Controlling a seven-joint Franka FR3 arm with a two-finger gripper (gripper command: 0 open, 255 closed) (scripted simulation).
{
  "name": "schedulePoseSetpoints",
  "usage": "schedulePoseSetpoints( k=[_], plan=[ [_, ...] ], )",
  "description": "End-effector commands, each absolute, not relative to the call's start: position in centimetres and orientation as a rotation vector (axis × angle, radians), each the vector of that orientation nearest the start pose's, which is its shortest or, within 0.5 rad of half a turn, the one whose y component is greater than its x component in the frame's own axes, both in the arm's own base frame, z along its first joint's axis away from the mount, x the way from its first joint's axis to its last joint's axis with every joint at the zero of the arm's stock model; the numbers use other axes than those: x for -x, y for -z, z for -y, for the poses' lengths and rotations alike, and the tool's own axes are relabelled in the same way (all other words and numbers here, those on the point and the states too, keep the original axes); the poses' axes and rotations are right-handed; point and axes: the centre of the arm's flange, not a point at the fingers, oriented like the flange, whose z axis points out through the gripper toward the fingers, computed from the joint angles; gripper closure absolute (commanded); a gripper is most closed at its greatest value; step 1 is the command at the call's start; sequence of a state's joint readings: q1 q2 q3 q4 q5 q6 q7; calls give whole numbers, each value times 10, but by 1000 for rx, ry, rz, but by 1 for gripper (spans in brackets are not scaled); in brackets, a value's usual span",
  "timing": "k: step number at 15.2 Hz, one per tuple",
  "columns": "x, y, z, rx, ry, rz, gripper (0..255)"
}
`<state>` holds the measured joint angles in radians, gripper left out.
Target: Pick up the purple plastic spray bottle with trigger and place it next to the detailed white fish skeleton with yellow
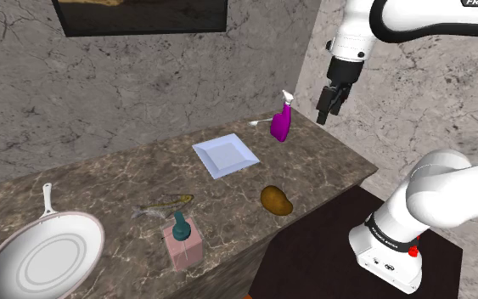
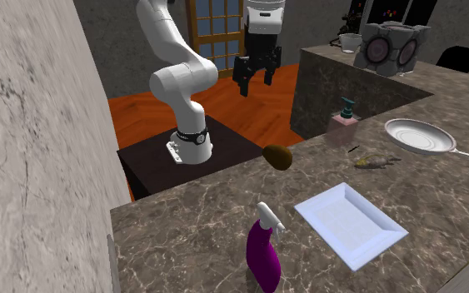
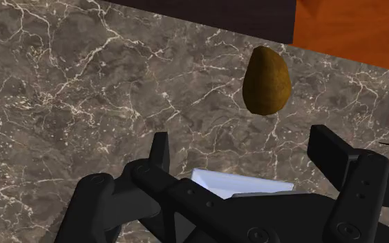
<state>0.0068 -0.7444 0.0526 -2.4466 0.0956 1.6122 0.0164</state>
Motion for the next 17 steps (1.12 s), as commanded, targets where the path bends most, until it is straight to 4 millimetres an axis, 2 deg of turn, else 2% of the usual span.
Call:
schedulePoseSetpoints(
  k=[1,9,17],
  plan=[
    [-315,-538,-32,3081,-142,30,0],
    [-418,-501,21,3065,-321,-63,0],
    [-513,-453,79,3036,-497,-155,0]
  ],
)
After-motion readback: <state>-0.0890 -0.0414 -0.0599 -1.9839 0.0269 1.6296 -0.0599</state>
